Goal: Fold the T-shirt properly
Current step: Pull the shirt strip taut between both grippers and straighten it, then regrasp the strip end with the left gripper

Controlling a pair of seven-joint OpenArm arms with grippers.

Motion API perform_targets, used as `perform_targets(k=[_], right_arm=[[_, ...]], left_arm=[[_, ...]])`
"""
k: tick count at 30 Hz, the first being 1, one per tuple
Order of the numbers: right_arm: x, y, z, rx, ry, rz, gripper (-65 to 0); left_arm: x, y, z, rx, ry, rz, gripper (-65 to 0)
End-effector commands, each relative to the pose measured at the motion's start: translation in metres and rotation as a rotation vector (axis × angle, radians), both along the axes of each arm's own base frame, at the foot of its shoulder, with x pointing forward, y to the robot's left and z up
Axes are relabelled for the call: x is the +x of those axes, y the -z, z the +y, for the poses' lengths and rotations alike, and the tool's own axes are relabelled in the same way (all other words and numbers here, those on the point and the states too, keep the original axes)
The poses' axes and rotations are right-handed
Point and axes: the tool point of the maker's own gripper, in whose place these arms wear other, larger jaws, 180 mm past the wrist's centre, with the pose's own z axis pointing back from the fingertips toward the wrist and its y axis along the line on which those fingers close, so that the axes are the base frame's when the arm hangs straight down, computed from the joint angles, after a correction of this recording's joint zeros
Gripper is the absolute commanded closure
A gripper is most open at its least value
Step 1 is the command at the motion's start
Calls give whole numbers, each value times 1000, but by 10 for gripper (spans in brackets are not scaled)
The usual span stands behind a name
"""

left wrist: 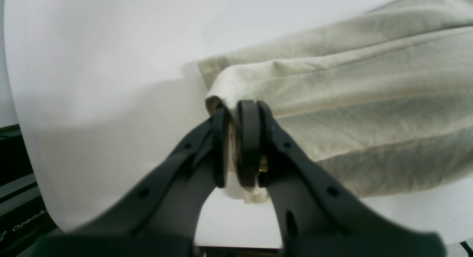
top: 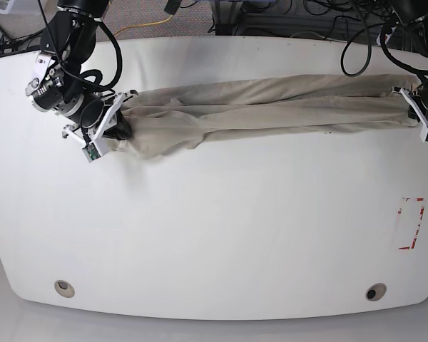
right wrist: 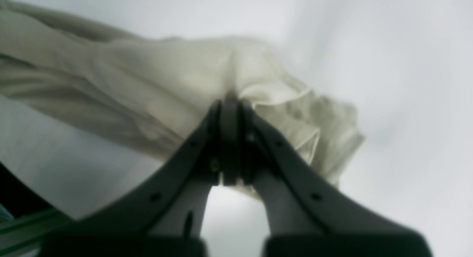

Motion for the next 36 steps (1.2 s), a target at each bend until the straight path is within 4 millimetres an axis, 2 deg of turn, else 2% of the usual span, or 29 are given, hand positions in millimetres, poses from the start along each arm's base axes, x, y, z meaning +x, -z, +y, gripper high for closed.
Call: perform_targets(k=[1, 7, 9, 13, 16, 19, 20, 24, 29, 34, 36], right_arm=[[-6, -2, -8, -8, 20, -7, 0], [-23, 14, -29, -5, 92, 52, 0], [-25, 23, -38, 7, 126, 80, -30], [-31, 38, -58, 28, 198, 125, -198], [-27, 34, -70, 32, 240, 107, -368], [-27, 25, -78, 14, 260, 83, -449], [-26, 20, -79, 4, 258, 67, -452], [-23, -3, -68, -20, 225, 0, -452], [-22, -17, -35, 151, 164, -32, -452], [-20, -6, 3, 232, 96, 3, -447], [-21, 3, 14, 223, 77, 30, -400]], left_arm=[[8, -14, 7, 26, 2, -41, -35], [9, -15, 7, 26, 2, -42, -35], [9, -15, 7, 26, 2, -42, -35], [9, -15, 7, 26, 3, -41, -35], [9, -14, 6, 25, 6, -40, -35], [10, -14, 6, 25, 7, -41, -35], [10, -15, 6, 26, 8, -42, -35], [10, -15, 6, 26, 8, -42, -35], [10, -15, 6, 26, 8, -42, -35], [10, -15, 6, 25, 7, -43, -35], [10, -14, 5, 24, 8, -41, -35]])
